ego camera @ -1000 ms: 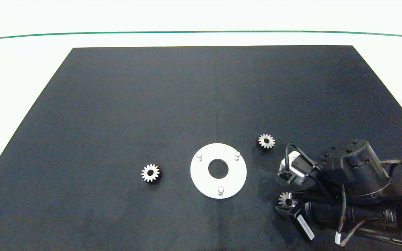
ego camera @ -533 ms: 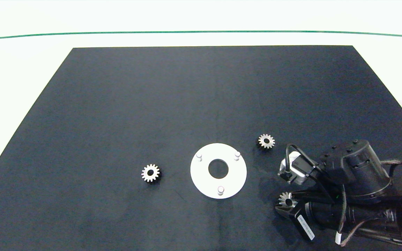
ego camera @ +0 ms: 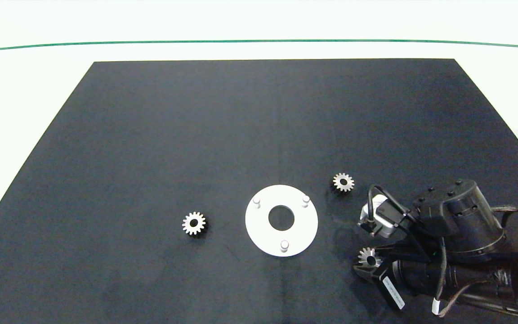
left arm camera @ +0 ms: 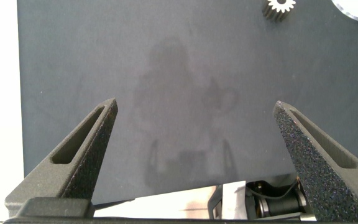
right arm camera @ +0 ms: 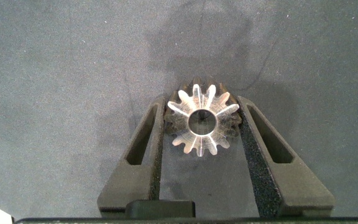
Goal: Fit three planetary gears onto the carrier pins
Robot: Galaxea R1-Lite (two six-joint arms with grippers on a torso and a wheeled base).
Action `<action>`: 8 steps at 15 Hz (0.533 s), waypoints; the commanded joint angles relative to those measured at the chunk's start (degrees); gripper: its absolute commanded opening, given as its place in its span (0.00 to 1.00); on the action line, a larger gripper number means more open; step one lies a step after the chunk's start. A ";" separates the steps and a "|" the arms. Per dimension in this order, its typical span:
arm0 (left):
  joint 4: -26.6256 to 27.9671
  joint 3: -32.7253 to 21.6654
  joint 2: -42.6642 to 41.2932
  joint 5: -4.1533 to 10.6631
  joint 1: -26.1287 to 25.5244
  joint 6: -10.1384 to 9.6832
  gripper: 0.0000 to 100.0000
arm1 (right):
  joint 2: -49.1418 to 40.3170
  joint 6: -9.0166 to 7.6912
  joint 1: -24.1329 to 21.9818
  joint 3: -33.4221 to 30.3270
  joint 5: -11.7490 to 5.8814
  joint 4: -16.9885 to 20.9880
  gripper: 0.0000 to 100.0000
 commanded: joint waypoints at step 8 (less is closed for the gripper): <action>0.17 0.10 0.24 0.05 0.02 0.11 1.00 | -5.11 -0.60 4.83 -4.31 -1.01 5.78 0.04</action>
